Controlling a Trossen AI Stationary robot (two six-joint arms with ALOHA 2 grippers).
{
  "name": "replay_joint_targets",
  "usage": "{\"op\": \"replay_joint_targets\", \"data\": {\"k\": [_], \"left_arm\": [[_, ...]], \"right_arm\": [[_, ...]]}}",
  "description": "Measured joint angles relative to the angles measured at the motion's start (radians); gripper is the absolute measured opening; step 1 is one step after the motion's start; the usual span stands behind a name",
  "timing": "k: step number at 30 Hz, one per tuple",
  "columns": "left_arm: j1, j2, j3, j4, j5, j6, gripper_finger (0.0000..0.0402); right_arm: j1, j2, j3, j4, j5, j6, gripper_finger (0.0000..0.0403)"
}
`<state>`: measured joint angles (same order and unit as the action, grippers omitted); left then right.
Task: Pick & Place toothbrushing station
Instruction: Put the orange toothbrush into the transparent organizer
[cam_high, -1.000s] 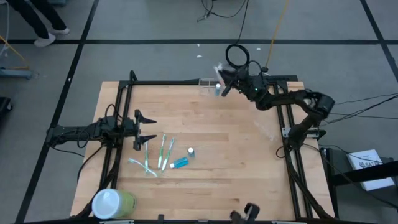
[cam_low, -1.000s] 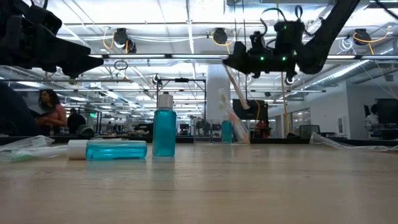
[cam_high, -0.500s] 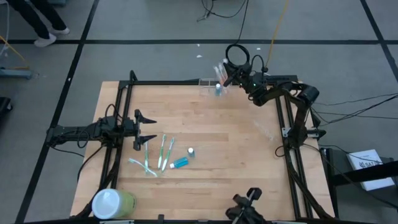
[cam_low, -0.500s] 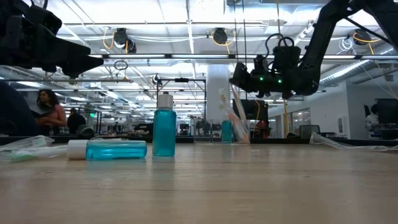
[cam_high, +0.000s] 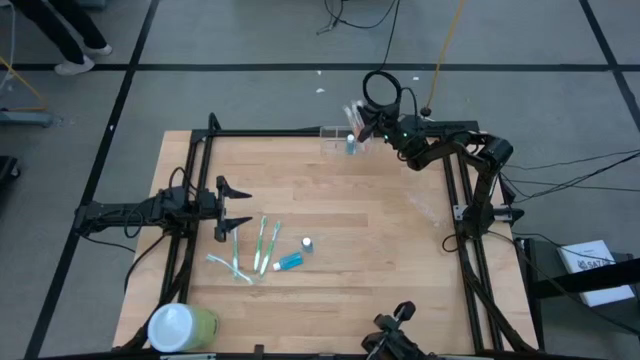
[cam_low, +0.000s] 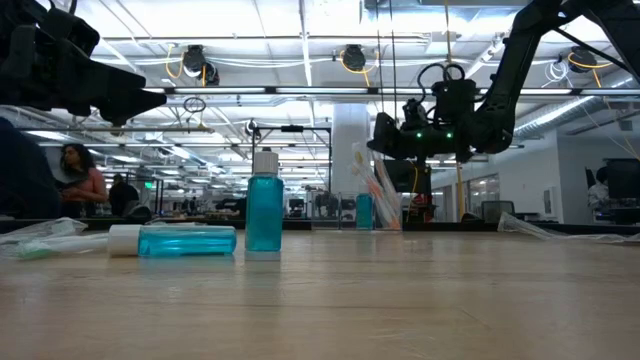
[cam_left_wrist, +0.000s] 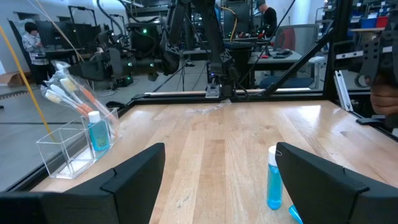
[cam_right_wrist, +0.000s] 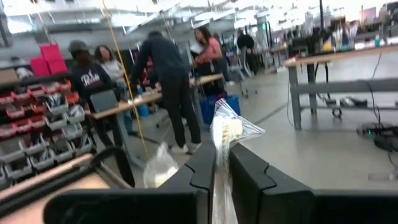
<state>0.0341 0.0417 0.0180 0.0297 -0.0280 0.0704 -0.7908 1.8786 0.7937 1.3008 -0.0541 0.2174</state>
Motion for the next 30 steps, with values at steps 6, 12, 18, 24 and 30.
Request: {"op": "replay_joint_targets", "data": {"k": [6, 12, 18, 24, 30], "left_arm": [[0.000, 0.000, 0.000, 0.000, 0.000, 0.000, 0.0310], [0.000, 0.000, 0.000, 0.000, 0.000, 0.000, 0.0310], [0.000, 0.000, 0.000, 0.000, 0.000, 0.000, 0.0310], [0.000, 0.000, 0.000, 0.000, 0.000, 0.000, 0.0310], [0.000, 0.000, 0.000, 0.000, 0.000, 0.000, 0.0310]], "right_arm": [[0.000, 0.000, 0.000, -0.069, 0.000, 0.036, 0.0022], [0.001, 0.000, 0.000, -0.086, 0.000, 0.037, 0.0024], [0.000, 0.000, 0.000, -0.126, 0.015, 0.028, 0.0023], [0.001, -0.002, 0.000, -0.168, 0.031, 0.005, 0.0027], [0.001, -0.002, 0.000, -0.162, 0.031, -0.001, 0.0029]]}}
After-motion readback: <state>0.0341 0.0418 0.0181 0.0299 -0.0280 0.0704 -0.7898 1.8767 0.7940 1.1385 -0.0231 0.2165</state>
